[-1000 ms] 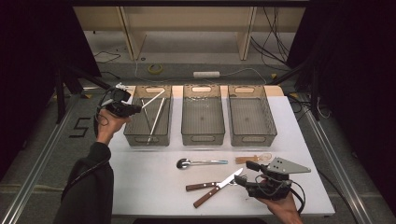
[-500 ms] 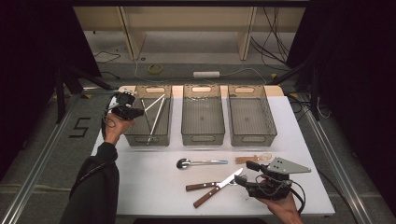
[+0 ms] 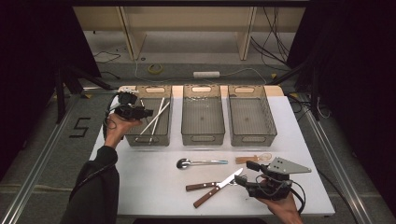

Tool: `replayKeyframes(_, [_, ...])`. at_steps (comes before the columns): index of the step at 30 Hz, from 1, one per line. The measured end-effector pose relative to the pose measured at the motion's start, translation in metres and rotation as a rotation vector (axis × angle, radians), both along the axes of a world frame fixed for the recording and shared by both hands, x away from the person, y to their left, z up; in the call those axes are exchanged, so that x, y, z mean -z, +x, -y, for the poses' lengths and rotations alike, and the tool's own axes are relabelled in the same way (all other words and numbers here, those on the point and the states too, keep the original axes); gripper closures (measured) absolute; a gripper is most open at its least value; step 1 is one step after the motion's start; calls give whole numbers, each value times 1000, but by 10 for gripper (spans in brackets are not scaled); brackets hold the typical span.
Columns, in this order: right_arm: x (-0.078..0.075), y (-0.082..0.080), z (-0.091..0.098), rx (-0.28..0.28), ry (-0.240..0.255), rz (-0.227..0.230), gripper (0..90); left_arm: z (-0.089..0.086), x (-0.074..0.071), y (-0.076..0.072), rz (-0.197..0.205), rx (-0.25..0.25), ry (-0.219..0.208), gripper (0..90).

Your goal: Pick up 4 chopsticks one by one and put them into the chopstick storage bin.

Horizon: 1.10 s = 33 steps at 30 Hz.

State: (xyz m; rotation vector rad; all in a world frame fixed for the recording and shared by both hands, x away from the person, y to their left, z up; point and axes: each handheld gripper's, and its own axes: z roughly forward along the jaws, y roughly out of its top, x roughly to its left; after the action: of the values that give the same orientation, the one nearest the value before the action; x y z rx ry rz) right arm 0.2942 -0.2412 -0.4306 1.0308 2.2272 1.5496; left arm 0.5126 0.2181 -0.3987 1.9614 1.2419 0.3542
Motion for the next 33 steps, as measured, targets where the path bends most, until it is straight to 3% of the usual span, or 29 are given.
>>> replayKeyframes(8, [0, 0, -1, 0, 0, 0, 295, 15, -13, -30, 21, 98, -4, 370])
replayKeyframes(10, [-1, -1, -1, -1, -4, 2, 295, 18, -16, -38, 25, 128, -24, 357])
replayKeyframes(13, [-1, -2, -1, -1, -3, 3, 295, 24, -19, -50, 34, 159, 9, 321])
replayKeyframes(17, [-2, -2, -1, -2, -9, 3, 293, 32, -21, -62, 42, 195, 15, 298])
replayKeyframes(29, [-3, -2, 2, 25, -23, 5, 293, 61, -9, -82, 43, 295, 46, 268])
replayKeyframes(33, [-3, -2, 3, 29, -23, 2, 293, 69, -1, -84, 19, 337, 61, 249])
